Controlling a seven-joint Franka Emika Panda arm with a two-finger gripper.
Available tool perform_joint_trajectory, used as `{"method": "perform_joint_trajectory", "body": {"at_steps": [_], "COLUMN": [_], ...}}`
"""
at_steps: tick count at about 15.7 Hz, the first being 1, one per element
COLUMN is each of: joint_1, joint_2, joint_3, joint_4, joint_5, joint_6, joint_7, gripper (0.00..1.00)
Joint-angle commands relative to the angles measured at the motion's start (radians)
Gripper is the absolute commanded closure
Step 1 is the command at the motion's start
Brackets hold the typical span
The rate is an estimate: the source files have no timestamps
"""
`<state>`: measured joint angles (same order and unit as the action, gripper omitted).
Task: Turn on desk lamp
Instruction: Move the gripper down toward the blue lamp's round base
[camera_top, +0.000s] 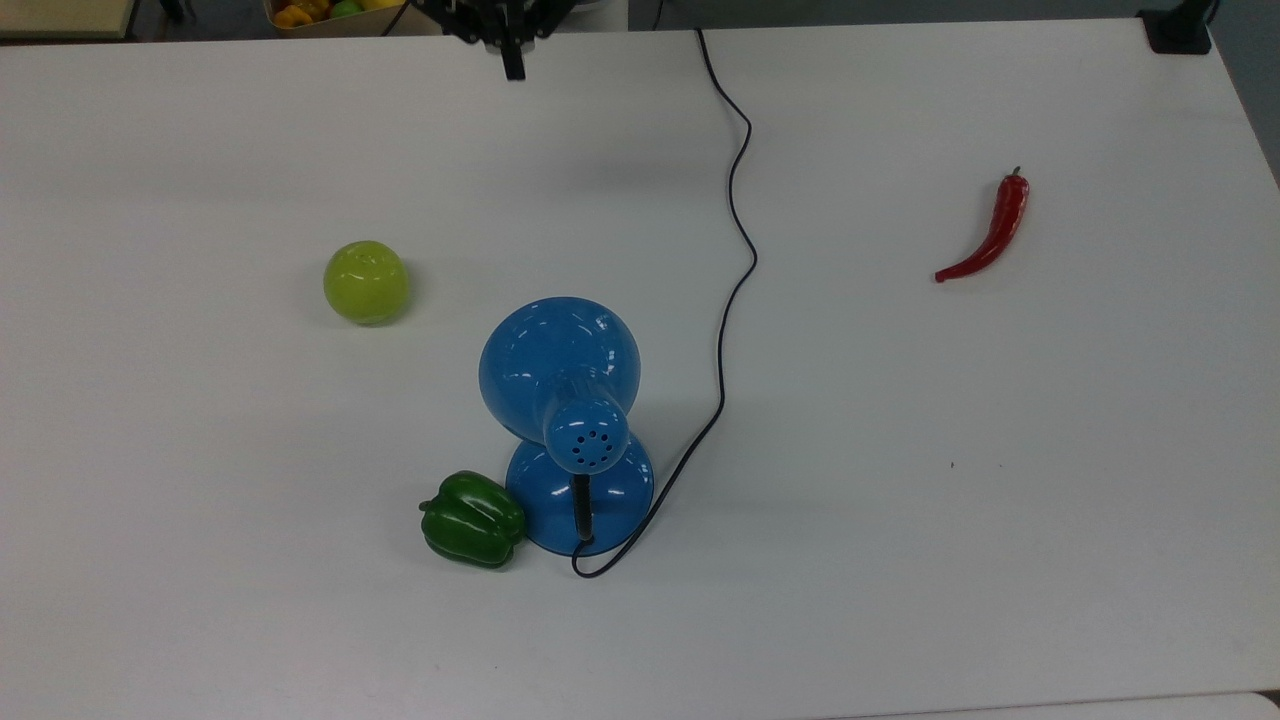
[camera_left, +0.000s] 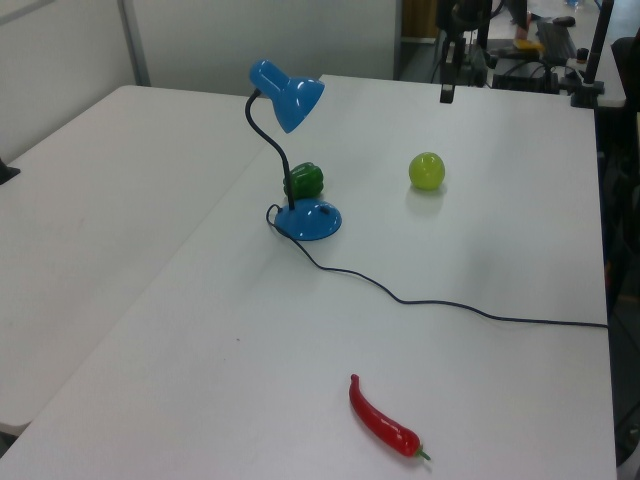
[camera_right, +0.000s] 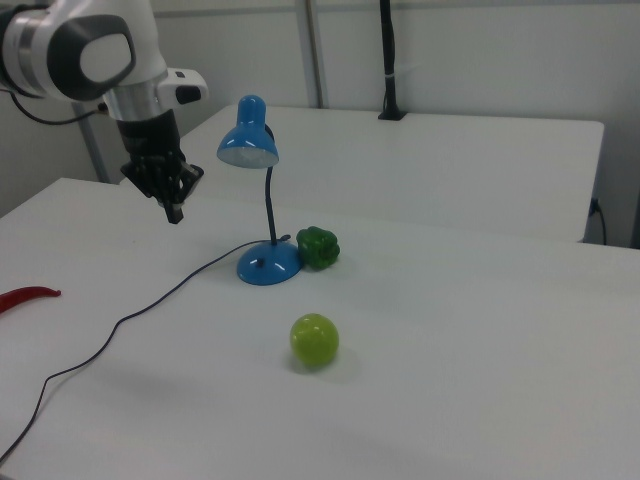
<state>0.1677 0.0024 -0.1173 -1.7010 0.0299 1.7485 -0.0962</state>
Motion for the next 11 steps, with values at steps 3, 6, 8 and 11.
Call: {"method": "perform_joint_trajectory", "body": {"at_steps": [3,6,8,11], "joint_1": [0.009,0.01,0.012,0.015], "joint_2": [0.011,0.05,0.071,0.076], "joint_3": [-0.007,-0.005,-0.005,-0.002], "joint_4": [-0.109,-0.12,-0.137,-0.213], "joint_5": [0.018,0.018,0.018,0.016], "joint_6": [0.227,0.322,0.391,0.552], "joint_7": [-0.019,-0.017,-0.017,-0.007], "gripper": [1.0,1.0,1.0,1.0]}}
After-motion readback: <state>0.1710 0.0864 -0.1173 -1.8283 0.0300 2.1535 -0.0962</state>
